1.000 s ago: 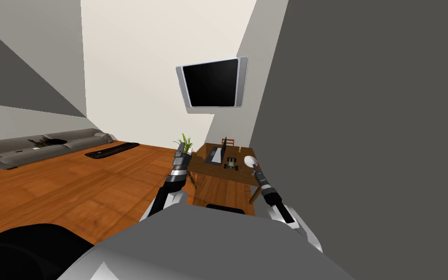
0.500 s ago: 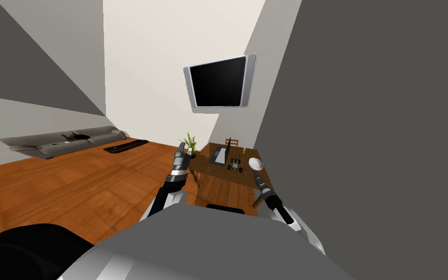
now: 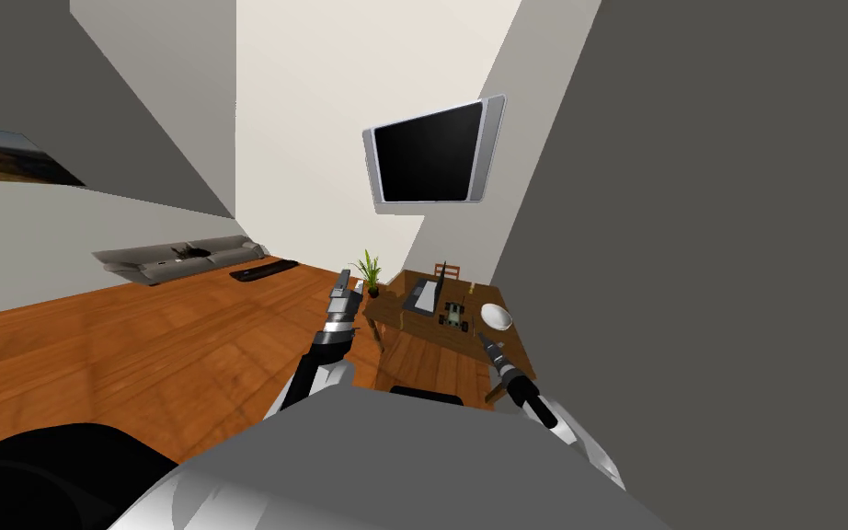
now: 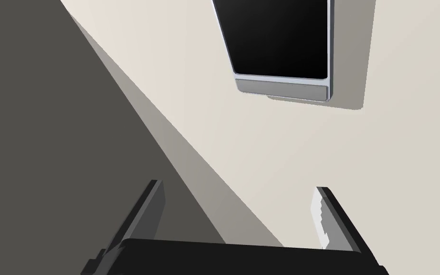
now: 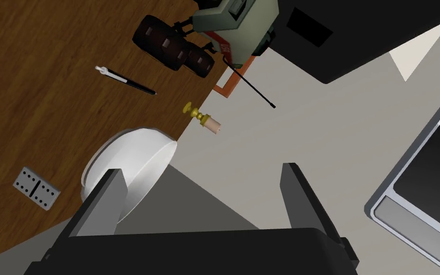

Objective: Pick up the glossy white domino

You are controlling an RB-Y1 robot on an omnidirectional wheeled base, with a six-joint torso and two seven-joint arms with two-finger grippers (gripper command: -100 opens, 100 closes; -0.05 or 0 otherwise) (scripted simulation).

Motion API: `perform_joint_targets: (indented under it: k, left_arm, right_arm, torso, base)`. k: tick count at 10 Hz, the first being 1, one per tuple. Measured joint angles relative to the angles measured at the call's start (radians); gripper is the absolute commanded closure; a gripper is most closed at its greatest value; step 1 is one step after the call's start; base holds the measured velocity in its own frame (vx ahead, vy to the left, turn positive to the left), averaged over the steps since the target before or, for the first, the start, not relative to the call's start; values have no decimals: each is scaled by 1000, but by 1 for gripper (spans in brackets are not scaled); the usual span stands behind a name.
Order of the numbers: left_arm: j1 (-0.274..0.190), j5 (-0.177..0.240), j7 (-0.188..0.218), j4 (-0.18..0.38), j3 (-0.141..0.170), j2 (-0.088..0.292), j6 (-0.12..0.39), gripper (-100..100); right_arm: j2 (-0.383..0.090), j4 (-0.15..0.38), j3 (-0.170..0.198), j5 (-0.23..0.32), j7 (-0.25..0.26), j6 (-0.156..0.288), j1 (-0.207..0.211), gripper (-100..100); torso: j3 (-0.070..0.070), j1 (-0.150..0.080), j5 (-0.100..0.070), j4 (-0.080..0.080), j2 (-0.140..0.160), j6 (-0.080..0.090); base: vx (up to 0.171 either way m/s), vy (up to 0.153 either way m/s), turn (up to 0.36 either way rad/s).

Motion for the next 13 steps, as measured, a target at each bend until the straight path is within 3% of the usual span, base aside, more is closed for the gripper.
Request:
perform_joint_targets:
  k: [3,6,7,9,11,13]
  left_arm:
    - [0,0,0,0,0,0,0,0]
    - [0,0,0,0,0,0,0,0]
    - [0,0,0,0,0,0,0,0]
    - [0,0,0,0,0,0,0,0]
    - [0,0,0,0,0,0,0,0]
    - [0,0,0,0,0,0,0,0]
  right_arm:
    - [-44,57,24,-4,10,27,-15,-100]
    - [-84,147,53,-3,28,42,-39,-100]
    - [-102,165,61,2,42,56,-26,-100]
    - [-144,209,85,-6,46,81,-50,-100]
    - [-162,292,106,-6,56,82,-77,-100]
    - [-210,346,123,-3,76,109,-69,-100]
  torso:
    - [0,-1,0,0,0,1]
    - [0,0,0,0,0,0]
    - [0,1,0,0,-1,0]
    - [0,0,0,0,0,0]
    - [0,-1,0,0,0,0]
    - [0,0,0,0,0,1]
  base:
    - [22,26,118]
    - [28,34,153]
    - [30,30,61]
    - [25,19,108]
    - [30,30,158]
    - [36,33,128]
